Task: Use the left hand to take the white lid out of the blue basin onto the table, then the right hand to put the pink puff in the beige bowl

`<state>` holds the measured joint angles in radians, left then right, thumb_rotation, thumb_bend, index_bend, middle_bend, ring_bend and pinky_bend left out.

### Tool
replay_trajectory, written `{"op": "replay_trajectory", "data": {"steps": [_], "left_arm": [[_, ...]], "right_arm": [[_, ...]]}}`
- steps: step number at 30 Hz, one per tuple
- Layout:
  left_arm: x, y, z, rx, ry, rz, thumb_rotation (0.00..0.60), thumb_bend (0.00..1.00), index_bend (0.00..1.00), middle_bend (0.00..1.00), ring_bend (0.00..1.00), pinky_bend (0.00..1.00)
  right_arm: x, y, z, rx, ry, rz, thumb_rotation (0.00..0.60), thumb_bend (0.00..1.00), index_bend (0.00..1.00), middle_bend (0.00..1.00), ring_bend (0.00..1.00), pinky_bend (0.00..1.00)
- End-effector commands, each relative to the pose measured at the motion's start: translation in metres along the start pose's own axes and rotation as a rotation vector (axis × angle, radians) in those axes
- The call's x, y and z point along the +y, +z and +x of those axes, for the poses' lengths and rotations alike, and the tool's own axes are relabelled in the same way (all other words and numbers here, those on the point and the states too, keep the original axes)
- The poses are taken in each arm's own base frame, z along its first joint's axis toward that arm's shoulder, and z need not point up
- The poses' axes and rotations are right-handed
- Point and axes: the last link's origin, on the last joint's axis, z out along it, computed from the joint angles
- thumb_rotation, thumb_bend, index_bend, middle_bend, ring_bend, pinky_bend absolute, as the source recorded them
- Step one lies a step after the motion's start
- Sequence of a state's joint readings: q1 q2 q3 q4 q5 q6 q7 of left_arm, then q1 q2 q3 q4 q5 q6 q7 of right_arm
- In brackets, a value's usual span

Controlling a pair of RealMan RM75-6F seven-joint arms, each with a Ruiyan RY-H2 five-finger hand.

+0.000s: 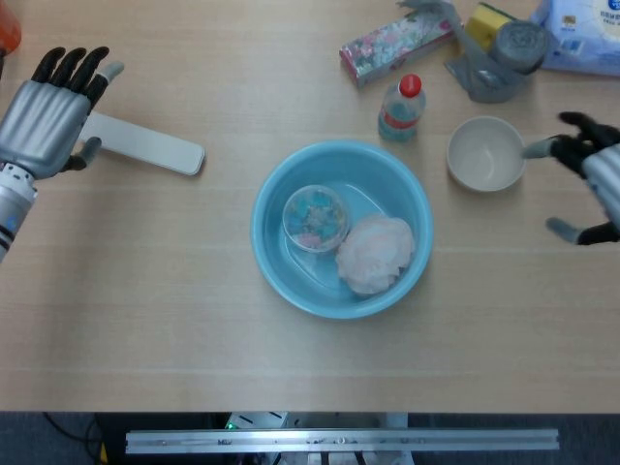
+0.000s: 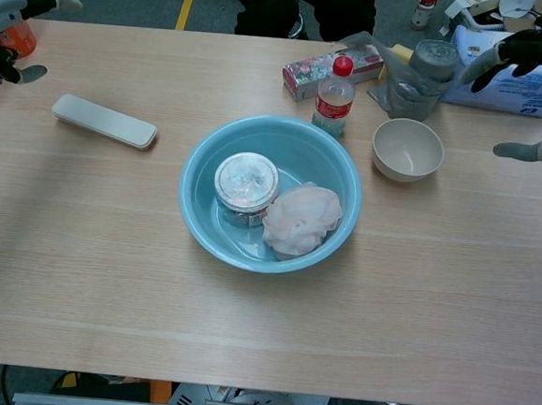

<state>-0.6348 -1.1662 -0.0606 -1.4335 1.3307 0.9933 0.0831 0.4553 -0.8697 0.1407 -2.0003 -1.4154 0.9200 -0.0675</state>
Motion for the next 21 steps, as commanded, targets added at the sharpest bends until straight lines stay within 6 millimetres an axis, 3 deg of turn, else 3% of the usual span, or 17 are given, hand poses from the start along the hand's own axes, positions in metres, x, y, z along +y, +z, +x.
{"op": "replay_trajectory", "data": {"steps": [1, 12, 21], "left_arm": [[0.007, -0.026, 0.005, 0.076, -0.005, -0.03, 0.6, 0.36, 0.07, 0.0, 0.0, 0.07], [0.024, -0.069, 0.013, 0.148, -0.013, -0.065, 0.6, 0.36, 0.08, 0.01, 0.0, 0.07], [0.026, -0.09, 0.016, 0.16, -0.023, -0.066, 0.6, 0.36, 0.08, 0.01, 0.0, 0.07]], "right_arm": [[-0.026, 0.024, -0.013, -0.074, -0.045, 0.094, 0.6, 0.16, 0.26, 0.32, 0.11, 0.22], [-0.07, 0.065, -0.047, -0.174, -0.186, 0.211, 0.6, 0.1, 0.26, 0.32, 0.11, 0.22], [-0.096, 0.09, -0.082, -0.229, -0.241, 0.23, 0.6, 0.1, 0.27, 0.32, 0.11, 0.22]]}}
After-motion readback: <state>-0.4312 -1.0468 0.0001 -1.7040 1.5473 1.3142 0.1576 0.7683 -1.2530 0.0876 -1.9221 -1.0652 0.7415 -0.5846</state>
